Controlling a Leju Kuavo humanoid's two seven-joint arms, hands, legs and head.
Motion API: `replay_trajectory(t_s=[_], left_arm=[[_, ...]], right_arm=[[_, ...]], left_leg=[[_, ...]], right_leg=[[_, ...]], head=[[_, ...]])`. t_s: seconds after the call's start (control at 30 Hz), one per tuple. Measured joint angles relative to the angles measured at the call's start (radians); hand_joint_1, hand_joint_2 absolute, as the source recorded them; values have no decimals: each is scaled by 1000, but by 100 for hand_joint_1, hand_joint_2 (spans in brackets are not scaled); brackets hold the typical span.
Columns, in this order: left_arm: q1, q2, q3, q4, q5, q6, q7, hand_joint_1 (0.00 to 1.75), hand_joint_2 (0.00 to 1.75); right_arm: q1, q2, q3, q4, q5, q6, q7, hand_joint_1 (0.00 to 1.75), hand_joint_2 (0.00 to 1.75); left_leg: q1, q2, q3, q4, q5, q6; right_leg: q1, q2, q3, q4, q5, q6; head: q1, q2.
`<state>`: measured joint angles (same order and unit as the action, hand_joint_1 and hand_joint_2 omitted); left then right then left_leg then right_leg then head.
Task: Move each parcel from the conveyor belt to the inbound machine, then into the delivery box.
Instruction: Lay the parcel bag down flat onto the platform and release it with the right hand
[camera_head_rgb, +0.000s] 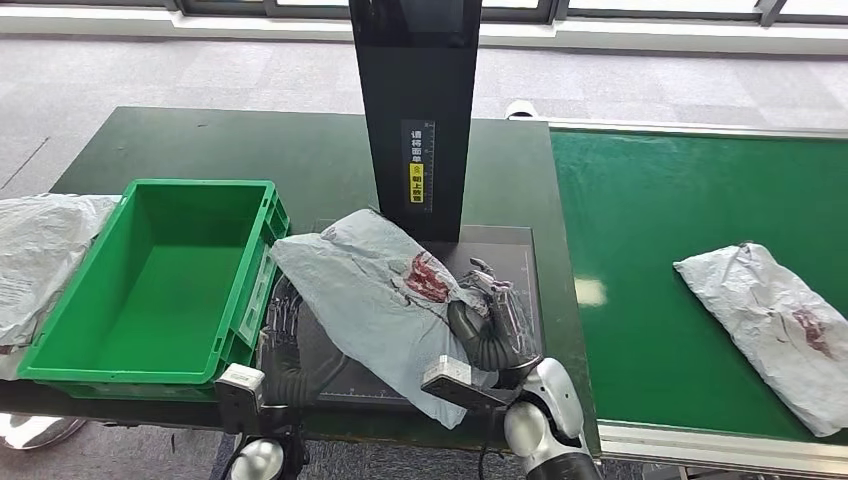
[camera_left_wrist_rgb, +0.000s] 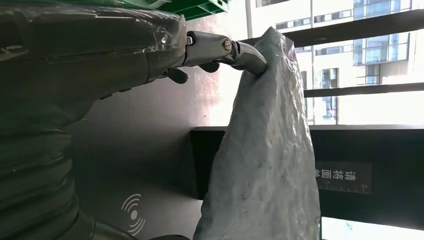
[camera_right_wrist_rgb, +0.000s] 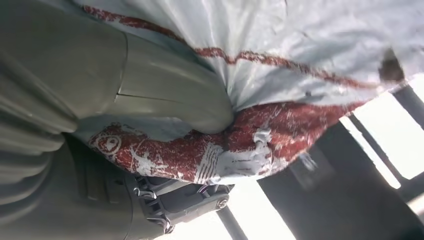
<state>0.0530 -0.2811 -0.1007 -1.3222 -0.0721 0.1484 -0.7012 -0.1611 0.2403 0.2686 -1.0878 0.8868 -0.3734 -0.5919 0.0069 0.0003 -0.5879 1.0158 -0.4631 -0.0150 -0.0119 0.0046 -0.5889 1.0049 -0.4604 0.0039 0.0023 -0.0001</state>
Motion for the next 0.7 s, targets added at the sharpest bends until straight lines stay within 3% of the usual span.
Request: replay_trajectory(t_s=[0.27, 0.5, 0.53, 0.67, 0.7], left_arm=[[3, 1, 0, -18, 3, 15, 0, 0, 175], [4, 1, 0, -24, 0, 24, 0, 0, 175], [4, 1, 0, -24, 0, 24, 0, 0, 175], [4, 1, 0, -24, 0, 24, 0, 0, 175], [4, 1, 0, -24, 0, 24, 0, 0, 175]], right_arm=[[-46, -1, -36, 175, 115, -114, 195, 175, 175], [-64, -2, -126, 235, 77, -137, 214, 175, 175], [-65, -2, -132, 240, 76, -136, 214, 166, 175], [-67, -1, -148, 256, 76, -136, 215, 14, 175], [-68, -1, -151, 259, 78, -137, 216, 3, 175]], left_leg=[[0, 0, 0, 0, 0, 0], [0, 0, 0, 0, 0, 0], [0, 0, 0, 0, 0, 0], [0, 0, 0, 0, 0, 0], [0, 0, 0, 0, 0, 0]], right_leg=[[0, 0, 0, 0, 0, 0], [0, 0, 0, 0, 0, 0], [0, 0, 0, 0, 0, 0], [0, 0, 0, 0, 0, 0], [0, 0, 0, 0, 0, 0]], head=[[0, 0], [0, 0], [0, 0], [0, 0], [0, 0]])
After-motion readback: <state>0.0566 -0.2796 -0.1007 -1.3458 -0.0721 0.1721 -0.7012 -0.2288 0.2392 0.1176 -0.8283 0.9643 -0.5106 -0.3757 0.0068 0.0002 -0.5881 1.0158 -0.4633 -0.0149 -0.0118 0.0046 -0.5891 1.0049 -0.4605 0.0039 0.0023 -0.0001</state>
